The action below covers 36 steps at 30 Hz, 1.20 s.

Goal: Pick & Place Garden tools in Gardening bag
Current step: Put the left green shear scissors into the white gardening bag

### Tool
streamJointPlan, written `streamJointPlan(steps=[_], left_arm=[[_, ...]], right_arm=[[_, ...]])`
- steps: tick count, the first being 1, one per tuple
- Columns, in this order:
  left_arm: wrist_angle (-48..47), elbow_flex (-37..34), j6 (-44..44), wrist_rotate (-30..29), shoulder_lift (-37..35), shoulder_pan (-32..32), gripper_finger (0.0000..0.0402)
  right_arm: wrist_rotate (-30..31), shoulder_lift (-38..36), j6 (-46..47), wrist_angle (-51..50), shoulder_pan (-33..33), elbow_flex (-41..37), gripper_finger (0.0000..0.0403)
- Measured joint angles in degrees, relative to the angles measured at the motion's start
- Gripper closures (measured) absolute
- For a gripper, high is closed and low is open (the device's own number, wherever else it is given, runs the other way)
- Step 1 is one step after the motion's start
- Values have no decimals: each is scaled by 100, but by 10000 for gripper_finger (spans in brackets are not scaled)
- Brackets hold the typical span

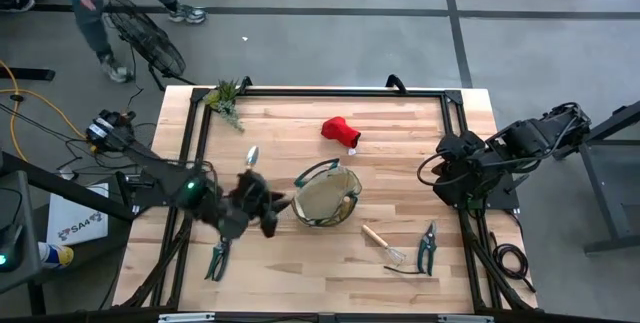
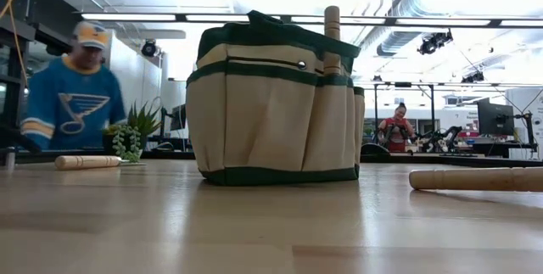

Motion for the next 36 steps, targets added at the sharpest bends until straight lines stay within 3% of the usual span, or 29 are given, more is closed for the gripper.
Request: streamJointPlan(steps=[6, 13, 23, 36], left_arm=[[-1793, -2, -2757, 1088, 58, -707, 266], [-2905, -2, -4667, 2554, 102, -1228, 266], [-2729, -2, -5473, 4343, 694, -1427, 266], [-1951, 2, -6015, 5351, 1619, -1416, 266]], right_arm=[[3, -19, -44, 2, -1, 0, 401], [27, -19, -62, 2, 1, 0, 401], [36, -19, -62, 9, 0, 0, 401], [36, -19, -47, 12, -1, 0, 401]])
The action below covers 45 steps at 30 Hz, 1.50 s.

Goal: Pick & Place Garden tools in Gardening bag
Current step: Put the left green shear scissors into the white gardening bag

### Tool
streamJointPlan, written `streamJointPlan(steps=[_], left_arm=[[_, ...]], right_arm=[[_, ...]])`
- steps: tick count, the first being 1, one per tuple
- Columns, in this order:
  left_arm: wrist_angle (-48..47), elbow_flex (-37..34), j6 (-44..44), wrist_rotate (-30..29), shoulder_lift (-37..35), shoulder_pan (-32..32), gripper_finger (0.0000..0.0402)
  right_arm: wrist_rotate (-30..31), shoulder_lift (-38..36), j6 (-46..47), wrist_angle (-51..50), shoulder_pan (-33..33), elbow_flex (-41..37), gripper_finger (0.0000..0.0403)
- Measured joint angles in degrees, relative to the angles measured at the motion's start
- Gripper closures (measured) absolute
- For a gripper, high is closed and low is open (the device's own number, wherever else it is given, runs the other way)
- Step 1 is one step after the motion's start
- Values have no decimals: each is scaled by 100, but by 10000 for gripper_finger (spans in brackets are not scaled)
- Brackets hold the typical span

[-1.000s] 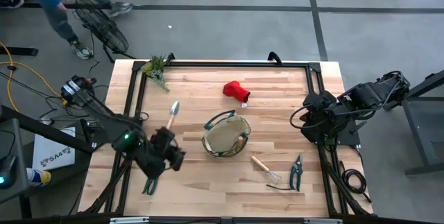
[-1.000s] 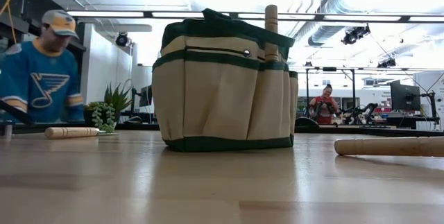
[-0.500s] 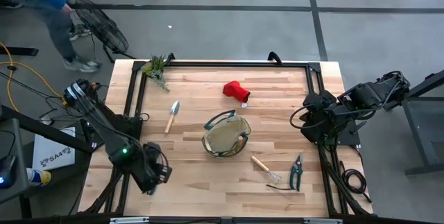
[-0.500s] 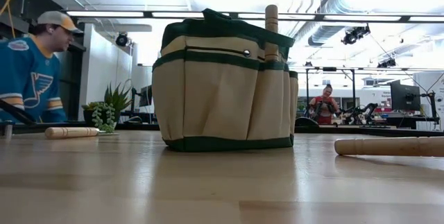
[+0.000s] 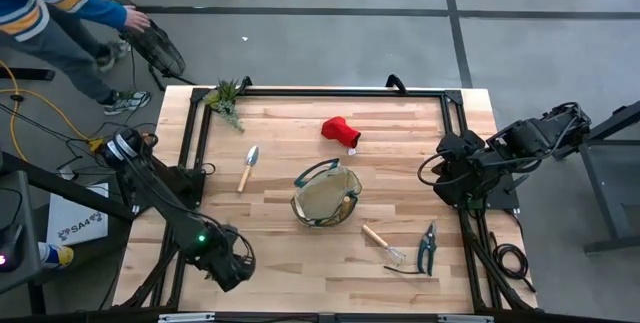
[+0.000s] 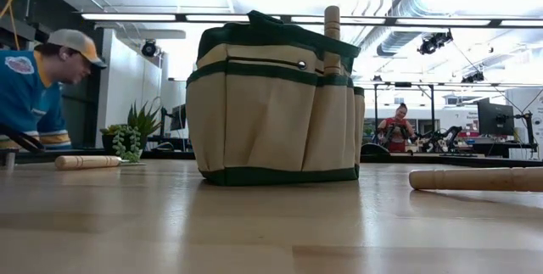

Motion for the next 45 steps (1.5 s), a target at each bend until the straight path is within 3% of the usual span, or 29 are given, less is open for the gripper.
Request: streamJointPlan(steps=[5, 31, 45], left_arm=[[15, 0, -75, 337, 290, 0, 266], [156, 0, 71, 910, 1212, -94, 266], [603, -173, -126, 640, 1230, -149, 266]], right_arm=[[0, 0, 1, 2, 1, 0, 401], [-17, 2, 2, 167, 2, 0, 401], [-20, 7, 4, 174, 2, 0, 401]])
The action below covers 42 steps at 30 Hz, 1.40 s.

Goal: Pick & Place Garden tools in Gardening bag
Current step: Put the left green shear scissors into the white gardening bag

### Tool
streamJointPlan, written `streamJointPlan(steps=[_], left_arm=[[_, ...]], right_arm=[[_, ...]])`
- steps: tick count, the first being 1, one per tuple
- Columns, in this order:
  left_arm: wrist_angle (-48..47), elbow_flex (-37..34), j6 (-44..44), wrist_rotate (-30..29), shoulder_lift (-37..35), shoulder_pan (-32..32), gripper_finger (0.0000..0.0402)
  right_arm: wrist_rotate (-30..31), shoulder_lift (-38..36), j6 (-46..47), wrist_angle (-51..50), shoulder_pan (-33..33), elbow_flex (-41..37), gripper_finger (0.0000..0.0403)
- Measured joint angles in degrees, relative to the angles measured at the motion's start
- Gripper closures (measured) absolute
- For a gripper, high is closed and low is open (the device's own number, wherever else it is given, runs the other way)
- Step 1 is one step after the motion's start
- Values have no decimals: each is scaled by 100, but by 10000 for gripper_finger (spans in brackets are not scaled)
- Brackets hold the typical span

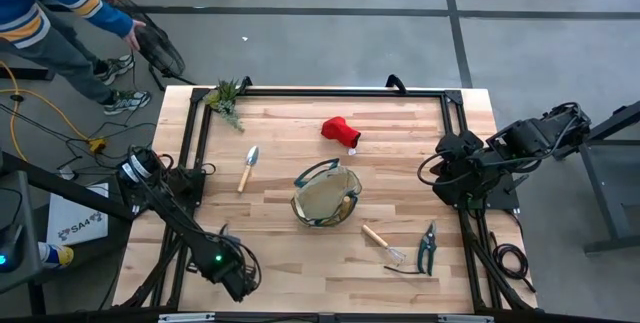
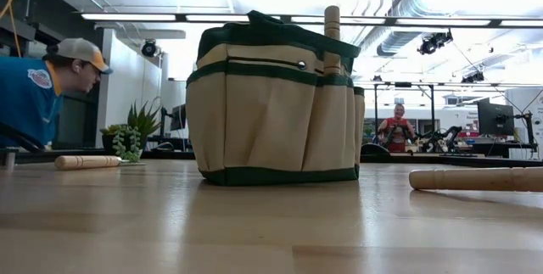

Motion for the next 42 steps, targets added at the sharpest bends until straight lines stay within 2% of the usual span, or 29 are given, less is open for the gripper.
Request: streamJointPlan(steps=[11, 19, 24, 30, 36, 42], left_arm=[[218, -219, -43, -5, -9, 0, 275], [203, -219, 311, -45, -9, 0, 365], [133, -219, 459, -64, -9, 0, 365], [53, -216, 1142, -63, -13, 2, 365], [-936, 259, 1971, -380, -11, 2, 365], [-2744, 1170, 3103, -1242, -11, 4, 365]], right_arm=[[-2, 0, 0, 0, -1, 0, 401], [0, 0, 0, 0, -1, 0, 401], [-2, 0, -2, -2, 0, 0, 401], [-4, 0, -39, 0, 0, 0, 401], [-14, 2, -128, 12, 0, 0, 401], [-10, 2, -308, 194, -2, 0, 401]])
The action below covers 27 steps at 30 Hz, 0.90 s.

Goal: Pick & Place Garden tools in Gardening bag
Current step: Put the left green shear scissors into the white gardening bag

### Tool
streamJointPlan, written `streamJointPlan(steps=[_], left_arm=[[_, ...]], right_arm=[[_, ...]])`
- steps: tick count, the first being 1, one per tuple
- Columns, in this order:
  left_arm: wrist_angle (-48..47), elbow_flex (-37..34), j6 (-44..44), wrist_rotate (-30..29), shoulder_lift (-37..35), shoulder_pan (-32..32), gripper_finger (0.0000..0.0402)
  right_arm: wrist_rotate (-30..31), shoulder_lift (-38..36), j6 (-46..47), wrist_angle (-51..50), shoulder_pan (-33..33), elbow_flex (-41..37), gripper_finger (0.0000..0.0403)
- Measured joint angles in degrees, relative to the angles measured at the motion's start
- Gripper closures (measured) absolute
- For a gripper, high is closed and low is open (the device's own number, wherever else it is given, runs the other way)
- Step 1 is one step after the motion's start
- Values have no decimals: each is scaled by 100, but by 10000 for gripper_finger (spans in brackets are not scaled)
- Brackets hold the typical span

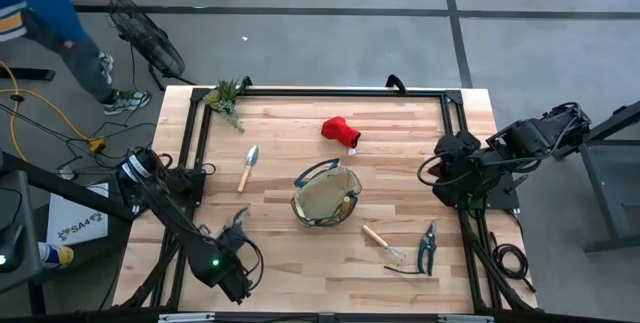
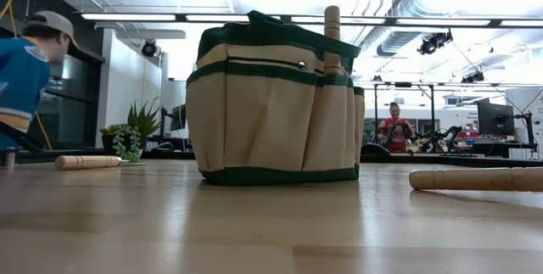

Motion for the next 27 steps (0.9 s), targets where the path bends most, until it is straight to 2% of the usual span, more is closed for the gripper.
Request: streamJointPlan(steps=[7, 10, 13, 17, 20, 23, 27], left_arm=[[-1820, 1087, 1683, -1476, -1, 2, 365], [-1728, 1389, 2746, -2190, -22, 43, 365], [-1777, 1662, 3246, -2680, -41, 164, 365], [-1779, 2004, 3323, -3280, -40, 484, 365], [-1667, 2298, 3426, -4110, -151, 710, 365], [-1261, 2469, 3484, -4930, -418, 943, 365], [-356, 2469, 4039, -5497, -922, 1248, 365]], right_arm=[[5, 0, -150, 178, 0, 0, 401], [6, 0, -280, 365, 1, 0, 401], [10, 0, -516, 638, 1, 0, 401], [25, 0, -750, 969, 1, 0, 401], [31, 30, -862, 1196, 0, -1, 401], [136, 135, -976, 1430, 0, -2, 400], [500, 390, -1327, 1662, 0, -2, 391]])
